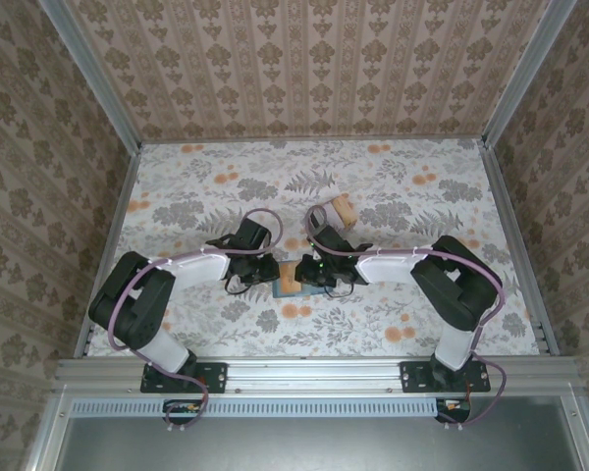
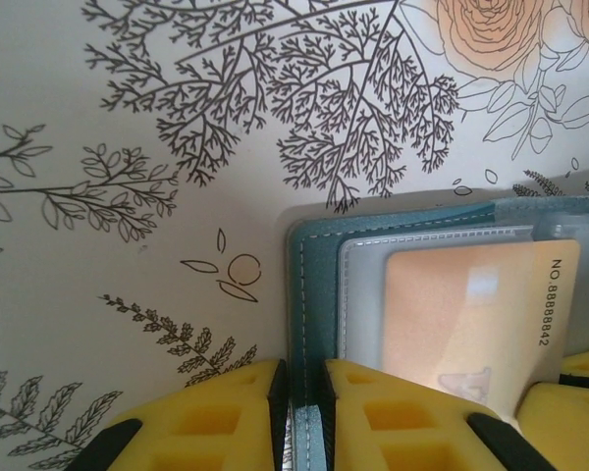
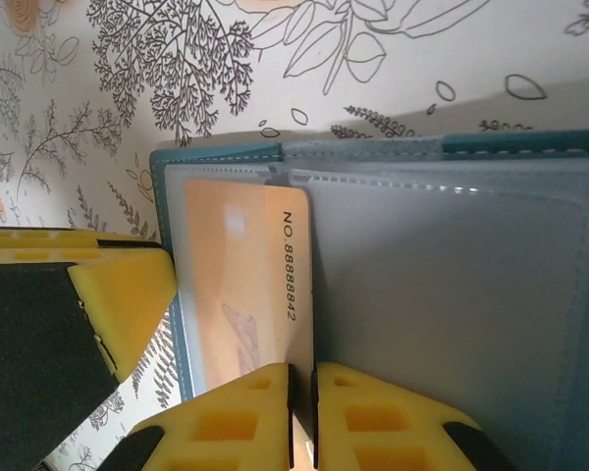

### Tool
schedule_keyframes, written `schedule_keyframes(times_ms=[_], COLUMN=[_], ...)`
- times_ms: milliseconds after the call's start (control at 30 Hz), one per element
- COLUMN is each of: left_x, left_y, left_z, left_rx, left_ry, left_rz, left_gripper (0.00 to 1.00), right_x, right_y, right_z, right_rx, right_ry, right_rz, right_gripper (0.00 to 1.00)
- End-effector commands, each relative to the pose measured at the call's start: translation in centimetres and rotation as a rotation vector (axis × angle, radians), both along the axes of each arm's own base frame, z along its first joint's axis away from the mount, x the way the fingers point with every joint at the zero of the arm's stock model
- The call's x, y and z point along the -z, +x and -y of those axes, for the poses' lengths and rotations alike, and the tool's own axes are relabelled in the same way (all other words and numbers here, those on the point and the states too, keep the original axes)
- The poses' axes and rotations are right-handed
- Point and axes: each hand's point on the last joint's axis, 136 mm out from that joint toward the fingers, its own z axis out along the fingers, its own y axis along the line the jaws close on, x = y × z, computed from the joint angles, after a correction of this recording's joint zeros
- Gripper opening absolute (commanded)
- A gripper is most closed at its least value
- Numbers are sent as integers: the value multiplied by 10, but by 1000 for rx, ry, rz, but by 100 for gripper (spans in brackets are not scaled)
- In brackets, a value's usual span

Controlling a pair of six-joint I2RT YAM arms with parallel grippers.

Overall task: Put the credit cards into the card holder
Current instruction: Insert the credit card into the card slot.

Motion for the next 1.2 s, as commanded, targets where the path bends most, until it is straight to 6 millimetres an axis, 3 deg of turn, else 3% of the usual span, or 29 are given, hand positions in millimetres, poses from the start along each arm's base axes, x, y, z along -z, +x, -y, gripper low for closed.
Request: schedule_keyframes(times_ms=[0,333,433,533,667,833,1167], left_x=[12,12,12,12,11,10,8], left_y=[-5,-5,-5,-5,-5,-4,-3], left_z=[0,0,0,1,3,4,-1], left_rx=[26,25,27,30,36,37,11], left_ry=[33,39,38,33,30,24,40], left_rz=[-28,-30,-28,-28,-28,-24,-8], left_gripper=[20,19,19,18,18,18,22], right_x=[13,3,1,3,8,3,-7], right_y=[-9,-7,-6,-6,-7,-5,-4], right_z=[6,18,17,9,-8,-15,0], right_rx=[-22,-17,-25,-44,-80,-118,-129], right_ry=[-82,-162,-168,-132,-64,-55,-147], right_rz=[-43,-19,-9,-17,-44,-21,11], right_gripper=[12,24,23,13,12,13,19])
